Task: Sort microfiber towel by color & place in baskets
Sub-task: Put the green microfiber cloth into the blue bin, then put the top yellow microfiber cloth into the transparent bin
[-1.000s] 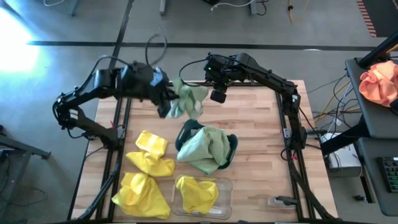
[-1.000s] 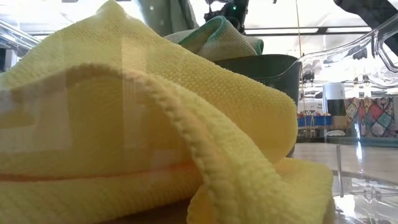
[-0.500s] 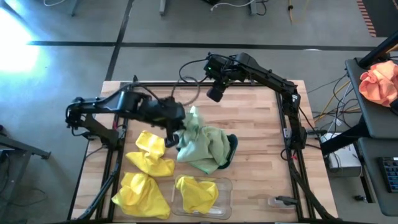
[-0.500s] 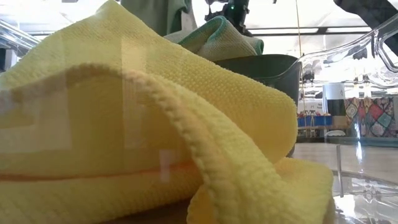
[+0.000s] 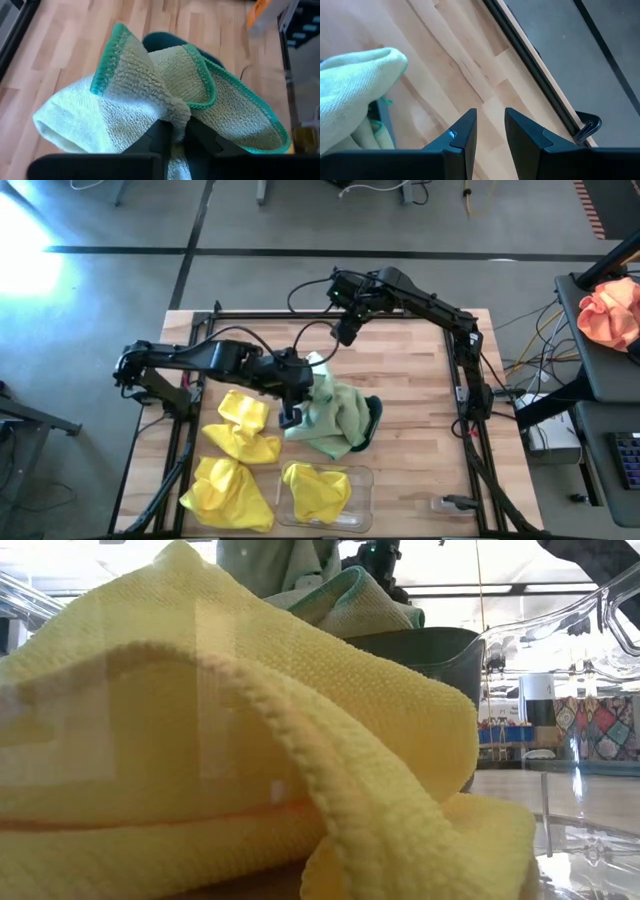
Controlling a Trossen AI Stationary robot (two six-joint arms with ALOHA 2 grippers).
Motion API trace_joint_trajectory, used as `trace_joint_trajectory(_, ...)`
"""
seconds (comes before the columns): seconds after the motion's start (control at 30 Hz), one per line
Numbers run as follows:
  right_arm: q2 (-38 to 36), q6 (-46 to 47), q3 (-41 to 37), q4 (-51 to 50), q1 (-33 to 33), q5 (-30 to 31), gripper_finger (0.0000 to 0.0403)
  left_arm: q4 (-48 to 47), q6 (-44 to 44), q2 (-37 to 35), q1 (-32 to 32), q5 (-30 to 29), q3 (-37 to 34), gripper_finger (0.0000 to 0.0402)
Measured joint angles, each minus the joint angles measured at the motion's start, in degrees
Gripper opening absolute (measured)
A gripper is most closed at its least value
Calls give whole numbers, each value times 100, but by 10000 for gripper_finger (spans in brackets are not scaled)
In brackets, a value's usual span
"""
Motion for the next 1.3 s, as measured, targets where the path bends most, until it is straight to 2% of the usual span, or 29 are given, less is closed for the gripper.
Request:
trace_joint_trajectory(0.33, 0, -348, -2, -403, 0, -2, 93, -144, -479, 264, 0, -8, 0, 116)
trace_joint_trajectory(0.47, 0, -415, -4, -410, 0, -1, 93, -452, -508, 260, 0, -363, 0, 144)
trace_joint_trajectory(0.7, 0, -427, -7, -410, 0, 0, 93, -2066, -1180, 36, -88, -1141, 0, 153)
trace_joint_trajectory(0.87, 0, -504, -7, -410, 0, 0, 93, -2559, -1571, -162, -343, -1435, -98, 153)
trace_joint_trajectory(1.03, 0, -564, -9, -408, 0, 6, 93, -2570, -2016, -559, -490, -1412, -721, 153)
trace_joint_trajectory(1.3, 0, -562, -13, -402, 0, 7, 93, -2243, -3428, -1688, -944, -955, -2468, 153)
